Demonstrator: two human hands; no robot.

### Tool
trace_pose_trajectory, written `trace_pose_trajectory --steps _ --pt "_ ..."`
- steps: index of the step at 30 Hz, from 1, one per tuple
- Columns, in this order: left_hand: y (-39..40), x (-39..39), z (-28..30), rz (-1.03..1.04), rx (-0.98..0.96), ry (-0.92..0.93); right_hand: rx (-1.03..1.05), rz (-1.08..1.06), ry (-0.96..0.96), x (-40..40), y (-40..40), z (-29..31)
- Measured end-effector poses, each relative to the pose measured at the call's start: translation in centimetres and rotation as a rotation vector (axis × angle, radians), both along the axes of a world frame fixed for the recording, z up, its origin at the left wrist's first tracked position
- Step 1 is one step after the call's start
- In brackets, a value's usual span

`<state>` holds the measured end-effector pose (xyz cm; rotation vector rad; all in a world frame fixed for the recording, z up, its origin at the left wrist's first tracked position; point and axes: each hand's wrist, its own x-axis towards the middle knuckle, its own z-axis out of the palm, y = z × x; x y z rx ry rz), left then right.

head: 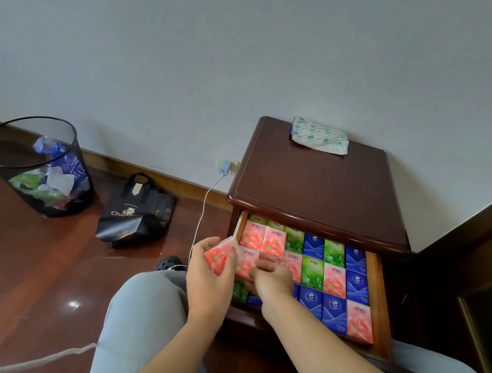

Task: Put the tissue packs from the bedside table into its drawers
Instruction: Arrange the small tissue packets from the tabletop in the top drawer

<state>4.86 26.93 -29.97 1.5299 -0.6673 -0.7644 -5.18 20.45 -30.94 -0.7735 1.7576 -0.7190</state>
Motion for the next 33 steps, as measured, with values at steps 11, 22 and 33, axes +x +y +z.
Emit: trace_pose_trajectory --steps 11,22,33 --pt "-0.3 -0.3 0.0 -0.017 0.053 0.043 -0.088 0.276 -0.342 -1.4 1.5 3.6" --pt "-0.6 -0.5 0.2 -0.227 0.053 -0.007 -0.121 0.302 -0.641 -3.2 2.4 4.9" --pt "-1.1 -0.1 -0.3 -0.207 0.155 -0.63 -0.025 0.206 -0.188 -5.4 1.1 4.2"
